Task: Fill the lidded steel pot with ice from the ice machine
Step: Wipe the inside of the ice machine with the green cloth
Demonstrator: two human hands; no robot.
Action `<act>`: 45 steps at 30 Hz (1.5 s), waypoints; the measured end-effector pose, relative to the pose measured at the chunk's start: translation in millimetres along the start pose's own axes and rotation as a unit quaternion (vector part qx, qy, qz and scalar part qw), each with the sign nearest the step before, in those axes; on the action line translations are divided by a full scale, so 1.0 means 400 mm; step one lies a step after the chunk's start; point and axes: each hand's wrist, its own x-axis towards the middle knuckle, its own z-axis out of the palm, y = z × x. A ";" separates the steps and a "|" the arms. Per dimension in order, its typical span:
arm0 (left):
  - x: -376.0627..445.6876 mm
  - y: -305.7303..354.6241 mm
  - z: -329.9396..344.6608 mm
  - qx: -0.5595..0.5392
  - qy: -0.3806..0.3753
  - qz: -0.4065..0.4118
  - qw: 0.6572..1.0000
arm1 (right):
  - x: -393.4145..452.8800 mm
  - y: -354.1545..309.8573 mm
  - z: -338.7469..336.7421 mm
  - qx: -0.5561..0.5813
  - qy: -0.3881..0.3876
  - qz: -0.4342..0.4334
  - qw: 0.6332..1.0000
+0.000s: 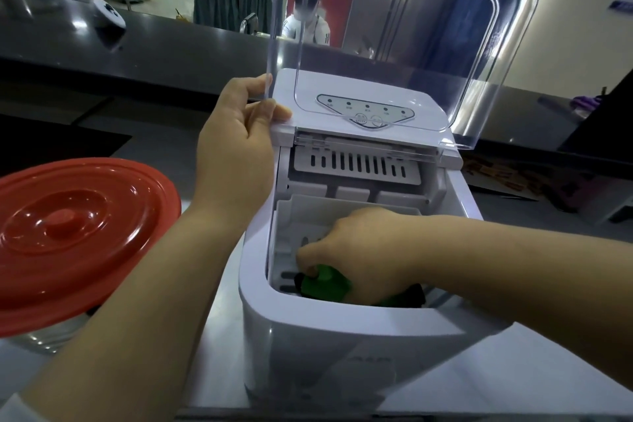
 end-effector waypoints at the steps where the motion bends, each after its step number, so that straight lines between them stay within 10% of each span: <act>1: 0.000 0.000 -0.001 -0.002 -0.001 0.001 1.000 | 0.001 0.000 0.001 0.008 -0.005 0.003 1.000; 17: 0.005 0.012 -0.007 0.037 -0.021 0.002 0.999 | -0.084 0.021 -0.053 0.053 0.158 0.113 0.980; 34: -0.054 0.113 -0.025 0.003 0.004 0.039 0.999 | -0.269 -0.048 -0.046 0.190 0.495 0.161 0.833; 45: -0.209 0.203 -0.047 -0.002 -0.029 -0.033 0.999 | -0.431 -0.163 0.033 0.219 0.481 0.061 0.847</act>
